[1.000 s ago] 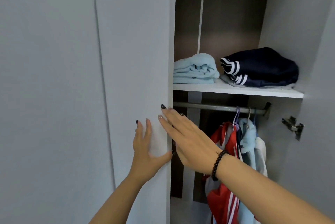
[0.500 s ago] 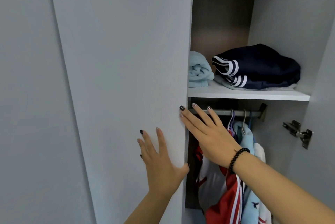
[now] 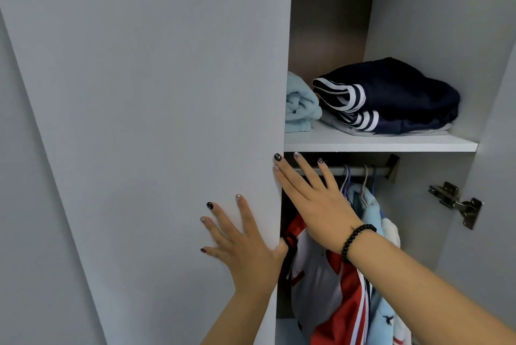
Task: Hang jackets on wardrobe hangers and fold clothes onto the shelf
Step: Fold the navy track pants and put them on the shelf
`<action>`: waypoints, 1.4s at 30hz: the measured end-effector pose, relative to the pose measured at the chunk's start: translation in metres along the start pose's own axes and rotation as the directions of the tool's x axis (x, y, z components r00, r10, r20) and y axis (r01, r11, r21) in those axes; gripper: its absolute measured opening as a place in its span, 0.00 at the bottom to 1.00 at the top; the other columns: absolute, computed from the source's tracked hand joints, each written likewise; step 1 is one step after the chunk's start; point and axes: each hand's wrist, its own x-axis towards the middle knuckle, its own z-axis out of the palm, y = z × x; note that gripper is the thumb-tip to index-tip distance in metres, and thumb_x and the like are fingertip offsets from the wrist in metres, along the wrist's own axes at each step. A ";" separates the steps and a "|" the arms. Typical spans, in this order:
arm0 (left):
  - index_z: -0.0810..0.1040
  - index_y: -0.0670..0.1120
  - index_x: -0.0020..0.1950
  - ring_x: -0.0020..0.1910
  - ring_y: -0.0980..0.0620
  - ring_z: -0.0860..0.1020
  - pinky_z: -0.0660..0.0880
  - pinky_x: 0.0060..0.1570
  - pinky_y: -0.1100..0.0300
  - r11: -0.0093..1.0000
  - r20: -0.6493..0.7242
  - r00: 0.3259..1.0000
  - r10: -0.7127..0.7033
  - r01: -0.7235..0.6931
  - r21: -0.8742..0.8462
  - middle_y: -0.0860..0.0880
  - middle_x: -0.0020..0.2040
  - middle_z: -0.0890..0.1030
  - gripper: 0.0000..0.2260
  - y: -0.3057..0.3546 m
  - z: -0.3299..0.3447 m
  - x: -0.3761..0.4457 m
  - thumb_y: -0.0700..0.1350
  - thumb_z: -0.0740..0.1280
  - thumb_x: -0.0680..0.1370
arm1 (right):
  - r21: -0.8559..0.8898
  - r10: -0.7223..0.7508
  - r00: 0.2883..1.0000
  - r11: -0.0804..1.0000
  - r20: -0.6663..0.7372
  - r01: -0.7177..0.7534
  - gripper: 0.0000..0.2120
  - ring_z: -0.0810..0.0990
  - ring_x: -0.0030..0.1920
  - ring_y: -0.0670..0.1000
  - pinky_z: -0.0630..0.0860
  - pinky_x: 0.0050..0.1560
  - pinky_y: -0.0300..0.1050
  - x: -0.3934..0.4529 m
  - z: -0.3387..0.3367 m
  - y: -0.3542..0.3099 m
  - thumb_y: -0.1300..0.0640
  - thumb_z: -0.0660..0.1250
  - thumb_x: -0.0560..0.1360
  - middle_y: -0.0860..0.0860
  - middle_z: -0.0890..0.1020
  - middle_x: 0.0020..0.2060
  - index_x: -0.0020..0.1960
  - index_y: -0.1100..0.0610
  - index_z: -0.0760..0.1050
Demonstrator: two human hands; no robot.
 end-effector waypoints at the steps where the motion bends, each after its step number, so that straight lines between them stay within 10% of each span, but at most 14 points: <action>1: 0.43 0.50 0.79 0.74 0.29 0.49 0.61 0.57 0.23 1.000 0.002 1.000 -0.002 0.002 0.004 0.34 0.78 0.47 0.66 0.001 0.002 0.002 0.69 0.76 0.53 | 0.002 0.005 1.000 1.000 0.007 -0.005 0.39 0.55 0.75 0.61 0.59 0.70 0.66 0.001 0.000 -0.001 0.70 0.40 0.65 0.54 0.53 0.77 0.77 0.59 0.53; 8: 0.35 0.49 0.78 0.75 0.28 0.45 0.60 0.58 0.23 0.999 -0.029 1.000 0.005 -0.004 0.035 0.34 0.77 0.38 0.67 0.002 0.011 0.009 0.70 0.75 0.55 | 0.010 0.037 0.998 0.999 0.055 -0.038 0.39 0.59 0.74 0.61 0.61 0.69 0.66 0.009 -0.005 -0.002 0.70 0.40 0.65 0.55 0.57 0.76 0.76 0.60 0.57; 14: 0.37 0.48 0.78 0.75 0.28 0.43 0.60 0.59 0.23 0.997 -0.011 1.000 0.007 -0.006 0.078 0.33 0.77 0.40 0.63 0.001 0.012 0.008 0.71 0.72 0.59 | 0.113 0.040 0.978 0.992 0.204 -0.064 0.50 0.57 0.75 0.60 0.63 0.69 0.63 0.011 -0.020 -0.005 0.66 0.69 0.59 0.54 0.53 0.77 0.77 0.59 0.52; 26: 0.41 0.47 0.79 0.77 0.33 0.48 0.63 0.68 0.33 0.979 -0.025 0.980 0.198 -0.196 0.053 0.36 0.78 0.43 0.49 -0.020 -0.007 -0.021 0.61 0.69 0.71 | 0.184 0.125 0.900 0.958 0.417 -0.219 0.44 0.31 0.75 0.57 0.37 0.75 0.55 -0.039 -0.091 0.017 0.65 0.63 0.74 0.55 0.34 0.76 0.78 0.51 0.36; 32: 0.22 0.53 0.72 0.78 0.46 0.39 0.46 0.74 0.50 0.917 -0.007 0.951 0.309 -0.300 -0.265 0.47 0.76 0.33 0.47 0.038 -0.028 -0.069 0.55 0.63 0.78 | 0.164 0.212 0.924 0.948 0.319 -0.274 0.41 0.29 0.74 0.56 0.35 0.74 0.53 -0.082 -0.146 0.043 0.64 0.60 0.75 0.55 0.33 0.76 0.78 0.52 0.38; 42: 0.24 0.57 0.73 0.77 0.55 0.35 0.38 0.74 0.60 0.655 -0.005 0.800 0.600 -0.495 -0.571 0.53 0.77 0.32 0.37 0.156 -0.056 -0.185 0.58 0.51 0.79 | -0.108 0.443 0.890 0.895 0.107 -0.432 0.34 0.59 0.74 0.66 0.60 0.69 0.62 -0.200 -0.229 0.111 0.65 0.70 0.65 0.64 0.62 0.73 0.71 0.61 0.67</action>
